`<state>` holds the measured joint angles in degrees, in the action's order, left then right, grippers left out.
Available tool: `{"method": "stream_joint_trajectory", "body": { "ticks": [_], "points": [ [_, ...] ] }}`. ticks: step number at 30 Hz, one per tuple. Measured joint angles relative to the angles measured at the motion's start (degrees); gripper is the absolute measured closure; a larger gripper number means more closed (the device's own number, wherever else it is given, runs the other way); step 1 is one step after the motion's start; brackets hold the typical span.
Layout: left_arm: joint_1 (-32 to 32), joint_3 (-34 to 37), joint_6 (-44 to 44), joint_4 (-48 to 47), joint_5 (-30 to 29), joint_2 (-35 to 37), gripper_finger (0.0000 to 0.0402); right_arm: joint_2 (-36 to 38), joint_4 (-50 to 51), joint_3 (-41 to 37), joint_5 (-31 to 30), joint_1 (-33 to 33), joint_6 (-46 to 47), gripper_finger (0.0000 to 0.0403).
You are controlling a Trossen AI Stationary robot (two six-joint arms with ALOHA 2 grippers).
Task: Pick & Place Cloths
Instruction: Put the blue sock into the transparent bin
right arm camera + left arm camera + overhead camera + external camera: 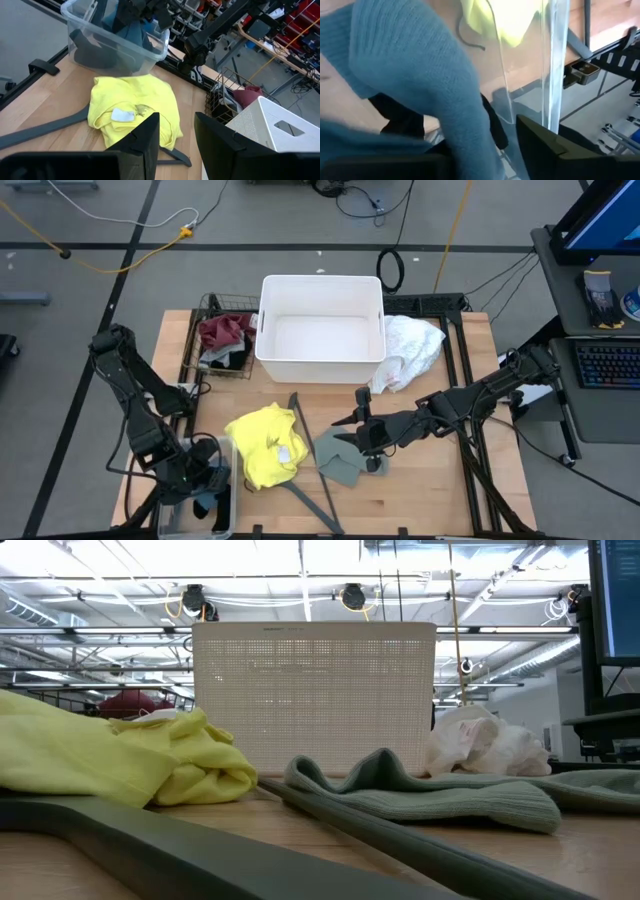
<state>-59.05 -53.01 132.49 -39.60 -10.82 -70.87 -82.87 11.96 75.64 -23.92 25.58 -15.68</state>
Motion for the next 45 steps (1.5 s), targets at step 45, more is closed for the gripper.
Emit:
{"method": "stream_joint_trajectory", "body": {
  "ticks": [45],
  "points": [
    [8.0, 0.0, 2.3, -16.1, 6.1, 0.0, 0.0250, 0.0, 11.0, 0.0, 0.0, -1.3, -0.4, 0.0289]
  ]
}}
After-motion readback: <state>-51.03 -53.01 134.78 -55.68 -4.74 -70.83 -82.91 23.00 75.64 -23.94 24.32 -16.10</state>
